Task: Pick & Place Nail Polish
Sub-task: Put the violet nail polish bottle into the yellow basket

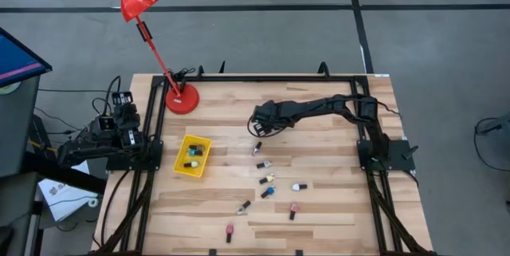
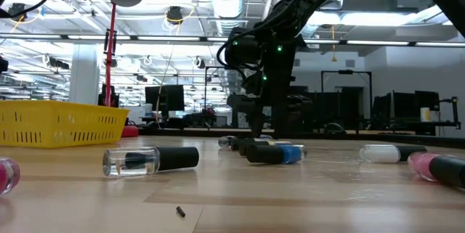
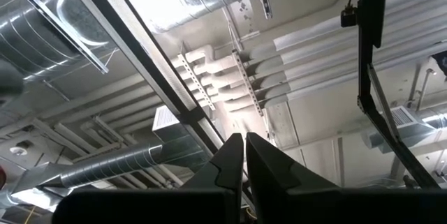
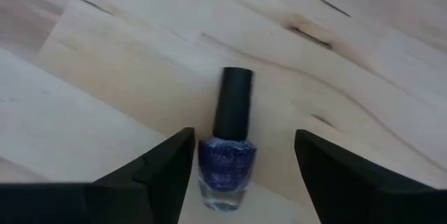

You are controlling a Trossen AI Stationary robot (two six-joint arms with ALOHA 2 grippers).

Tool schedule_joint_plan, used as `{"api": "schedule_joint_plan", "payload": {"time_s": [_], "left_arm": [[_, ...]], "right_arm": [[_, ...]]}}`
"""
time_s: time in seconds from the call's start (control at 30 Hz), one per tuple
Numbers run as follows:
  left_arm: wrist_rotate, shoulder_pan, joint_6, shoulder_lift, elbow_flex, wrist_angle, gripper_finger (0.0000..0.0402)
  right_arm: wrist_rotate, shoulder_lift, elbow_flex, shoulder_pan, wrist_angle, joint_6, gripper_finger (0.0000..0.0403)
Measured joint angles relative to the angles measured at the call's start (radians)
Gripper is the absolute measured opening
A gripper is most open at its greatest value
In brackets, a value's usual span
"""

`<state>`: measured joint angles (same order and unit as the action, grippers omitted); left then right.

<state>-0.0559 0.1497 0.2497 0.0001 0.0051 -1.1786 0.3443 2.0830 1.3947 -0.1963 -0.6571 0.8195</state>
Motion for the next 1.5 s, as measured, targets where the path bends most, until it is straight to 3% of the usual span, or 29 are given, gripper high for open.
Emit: {"api": "schedule_joint_plan", "payload": {"time_s": [0.2,0.57,1.07,1.5], "left_arm": [[0.0,0.0,0.0,0.0,0.0,0.0,0.0014],[0.0,0.0,0.0,0.0,0.0,0.0,0.0014],[0.0,0.0,0.0,0.0,0.0,0.0,0.0014],[0.0,0.0,0.0,0.0,0.0,0.0,0.0014]], "right_arm": [[-0.018,-0.004,-0.022,0.002,0.024,-0.008,0.0205],[-0.019,-0.003,-0.024,0.025,0.024,-0.071,0.0106],[0.021,-0.001,-0.018,0.05,0.063,-0.167,0.0106],[0.061,0.0,0.148,0.121,0.113,-0.305,0.0109]]}}
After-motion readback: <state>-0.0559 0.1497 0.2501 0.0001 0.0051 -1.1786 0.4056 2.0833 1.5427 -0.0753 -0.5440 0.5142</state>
